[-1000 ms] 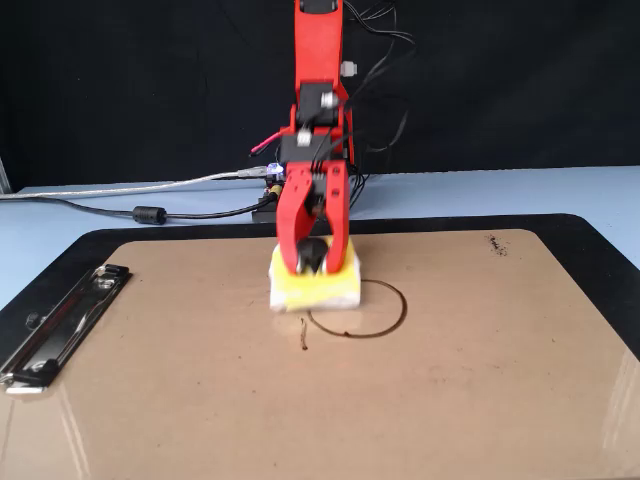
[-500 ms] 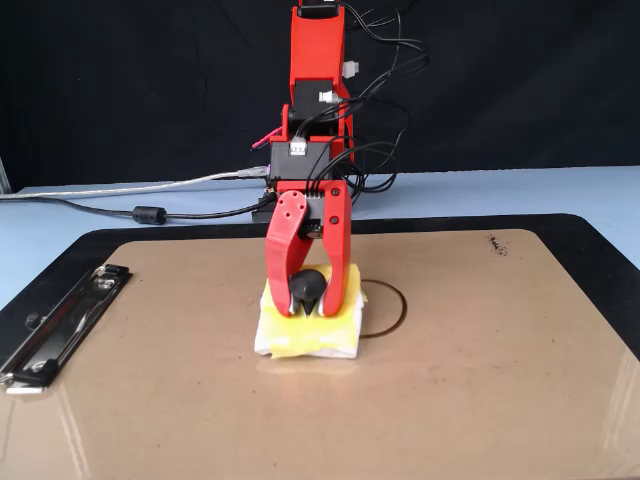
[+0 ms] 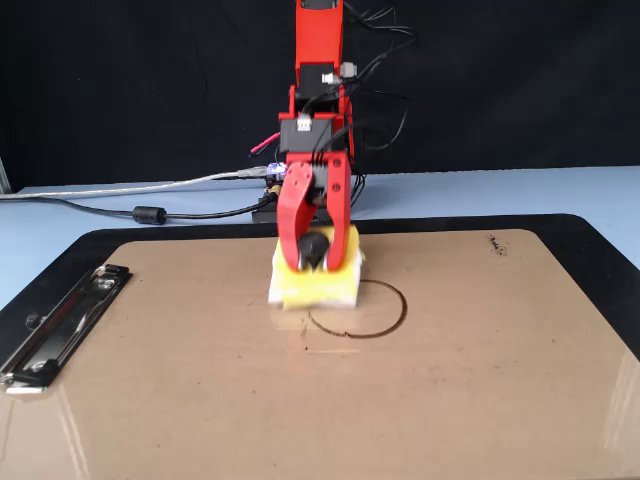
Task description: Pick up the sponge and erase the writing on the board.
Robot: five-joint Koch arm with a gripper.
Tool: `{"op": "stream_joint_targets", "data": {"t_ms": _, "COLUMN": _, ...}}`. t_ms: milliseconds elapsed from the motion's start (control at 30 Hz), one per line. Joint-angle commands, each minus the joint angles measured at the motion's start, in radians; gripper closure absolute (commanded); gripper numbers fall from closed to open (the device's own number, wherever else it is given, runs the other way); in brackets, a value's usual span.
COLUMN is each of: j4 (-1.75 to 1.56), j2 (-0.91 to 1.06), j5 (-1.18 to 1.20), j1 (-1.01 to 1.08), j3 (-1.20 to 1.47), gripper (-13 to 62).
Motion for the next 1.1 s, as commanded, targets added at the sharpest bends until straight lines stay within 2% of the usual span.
{"op": "stream_joint_targets", "data": {"t_ms": 0, "j4": -0.067, "j2": -0.166, "j5": -0.028, "j1": -0.009, "j3": -0.124, "gripper": 57.5}}
{"op": "stream_joint_targets", "data": {"t_ms": 67, "j4": -0.064, "j2": -0.299, "j5": -0.028, "j1": -0.003, "j3": -0.285, "gripper": 57.4}}
{"op": "stream_joint_targets", "data": {"t_ms": 167, "j4": -0.034, "j2": -0.265, "j5": -0.028, "j1": 0.011, "j3": -0.236, "gripper": 57.5}}
{"op": "stream_joint_targets", "data": {"t_ms": 400, "j4": 0.018, "j2": 0.400, "j5": -0.028, "j1": -0.003, "j3": 0.365, "gripper": 57.5}}
{"op": "stream_joint_targets", "data": {"t_ms": 500, "j4": 0.051, "j2": 0.508, "j5": -0.028, "j1": -0.044, "j3": 0.414, "gripper": 57.5}}
{"op": "stream_joint_targets", "data": {"t_ms": 567, "j4": 0.026, "j2": 0.428, "j5": -0.029, "j1": -0.069, "j3": 0.379, "gripper": 57.5}}
{"op": "stream_joint_targets", "data": {"t_ms": 733, "j4": -0.153, "j2": -0.106, "j5": -0.066, "j1": -0.129, "j3": 0.012, "gripper": 57.5}}
{"op": "stream_joint_targets", "data": {"t_ms": 800, "j4": -0.167, "j2": -0.225, "j5": -0.078, "j1": -0.155, "j3": -0.109, "gripper": 57.5}}
{"op": "stream_joint_targets", "data": {"t_ms": 867, "j4": -0.161, "j2": -0.219, "j5": -0.078, "j1": -0.155, "j3": -0.120, "gripper": 57.5}}
{"op": "stream_joint_targets", "data": {"t_ms": 933, "j4": -0.141, "j2": -0.069, "j5": -0.078, "j1": -0.155, "j3": 0.037, "gripper": 57.5}}
{"op": "stream_joint_targets", "data": {"t_ms": 1067, "j4": -0.110, "j2": 0.367, "j5": -0.077, "j1": -0.150, "j3": 0.440, "gripper": 57.5}}
